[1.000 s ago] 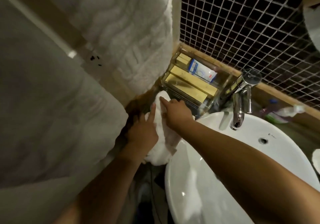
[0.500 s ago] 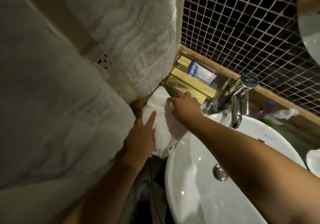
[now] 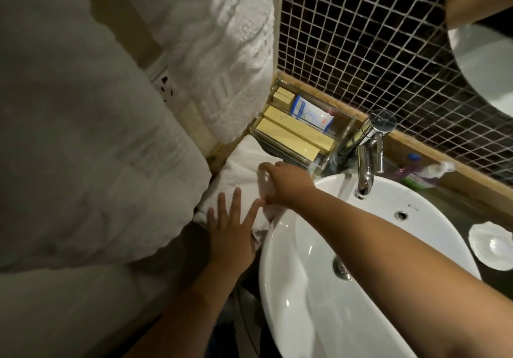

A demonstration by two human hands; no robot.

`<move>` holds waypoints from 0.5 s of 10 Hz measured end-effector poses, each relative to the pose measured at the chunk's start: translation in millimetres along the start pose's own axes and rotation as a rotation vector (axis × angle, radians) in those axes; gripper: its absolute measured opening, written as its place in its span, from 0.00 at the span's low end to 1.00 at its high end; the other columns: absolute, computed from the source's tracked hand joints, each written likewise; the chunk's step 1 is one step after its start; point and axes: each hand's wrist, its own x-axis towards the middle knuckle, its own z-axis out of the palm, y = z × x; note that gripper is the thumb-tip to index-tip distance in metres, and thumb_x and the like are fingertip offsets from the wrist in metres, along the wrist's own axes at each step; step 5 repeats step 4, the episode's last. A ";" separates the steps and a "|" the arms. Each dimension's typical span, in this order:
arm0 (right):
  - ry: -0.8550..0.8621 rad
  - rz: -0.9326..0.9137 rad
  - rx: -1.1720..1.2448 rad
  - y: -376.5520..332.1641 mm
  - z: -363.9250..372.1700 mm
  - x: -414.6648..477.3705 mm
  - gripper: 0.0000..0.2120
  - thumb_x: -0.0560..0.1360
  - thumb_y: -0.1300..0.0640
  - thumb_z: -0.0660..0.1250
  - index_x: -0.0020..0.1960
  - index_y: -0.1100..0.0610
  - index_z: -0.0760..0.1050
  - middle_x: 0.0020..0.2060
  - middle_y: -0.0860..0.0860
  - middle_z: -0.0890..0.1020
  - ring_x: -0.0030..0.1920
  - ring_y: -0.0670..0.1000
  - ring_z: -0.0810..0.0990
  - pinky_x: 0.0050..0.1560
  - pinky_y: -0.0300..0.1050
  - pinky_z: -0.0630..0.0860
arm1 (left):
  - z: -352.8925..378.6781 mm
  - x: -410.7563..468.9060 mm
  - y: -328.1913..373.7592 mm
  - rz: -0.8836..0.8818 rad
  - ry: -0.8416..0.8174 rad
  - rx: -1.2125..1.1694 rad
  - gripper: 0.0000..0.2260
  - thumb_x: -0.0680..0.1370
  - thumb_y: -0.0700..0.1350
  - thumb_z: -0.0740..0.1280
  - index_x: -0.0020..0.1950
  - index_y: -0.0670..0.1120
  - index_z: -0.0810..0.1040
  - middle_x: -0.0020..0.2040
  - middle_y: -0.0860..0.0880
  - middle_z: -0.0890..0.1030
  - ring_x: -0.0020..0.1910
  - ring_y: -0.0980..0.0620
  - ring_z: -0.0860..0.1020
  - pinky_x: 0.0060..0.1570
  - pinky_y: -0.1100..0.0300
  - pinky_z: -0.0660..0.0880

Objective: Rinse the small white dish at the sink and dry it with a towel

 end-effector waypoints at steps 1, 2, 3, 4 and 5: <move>0.050 -0.077 -0.131 1.3 4.2 -2.5 0.36 0.70 0.47 0.77 0.74 0.49 0.65 0.58 0.55 0.79 0.55 0.57 0.79 0.51 0.52 0.79 | 10.2 -7.3 0.1 0.024 -0.016 0.051 0.49 0.71 0.64 0.70 0.80 0.57 0.40 0.81 0.39 0.41 0.77 0.31 0.39 0.70 0.28 0.49; 0.076 -0.080 -0.187 -0.6 6.5 -10.6 0.41 0.69 0.47 0.78 0.77 0.51 0.63 0.61 0.57 0.78 0.58 0.59 0.78 0.55 0.55 0.79 | 6.5 -9.1 -4.3 0.086 -0.038 0.067 0.48 0.71 0.67 0.68 0.79 0.59 0.39 0.80 0.39 0.40 0.76 0.31 0.38 0.70 0.29 0.47; 0.058 -0.037 -0.164 -6.8 6.4 -25.5 0.44 0.69 0.47 0.78 0.78 0.47 0.58 0.66 0.55 0.76 0.63 0.59 0.75 0.61 0.59 0.75 | -8.6 -6.2 -10.4 0.135 -0.107 0.096 0.40 0.76 0.69 0.57 0.77 0.63 0.33 0.80 0.41 0.36 0.76 0.32 0.36 0.71 0.31 0.46; 0.121 -0.004 -0.132 -11.0 -14.3 -43.4 0.42 0.74 0.51 0.73 0.80 0.44 0.53 0.73 0.54 0.69 0.69 0.59 0.69 0.66 0.60 0.72 | -43.7 -5.6 -1.7 0.123 -0.089 0.065 0.31 0.79 0.67 0.48 0.79 0.62 0.39 0.81 0.42 0.42 0.78 0.35 0.40 0.73 0.33 0.44; 0.121 -0.004 -0.132 -11.0 -14.3 -43.4 0.42 0.74 0.51 0.73 0.80 0.44 0.53 0.73 0.54 0.69 0.69 0.59 0.69 0.66 0.60 0.72 | -43.7 -5.6 -1.7 0.123 -0.089 0.065 0.31 0.79 0.67 0.48 0.79 0.62 0.39 0.81 0.42 0.42 0.78 0.35 0.40 0.73 0.33 0.44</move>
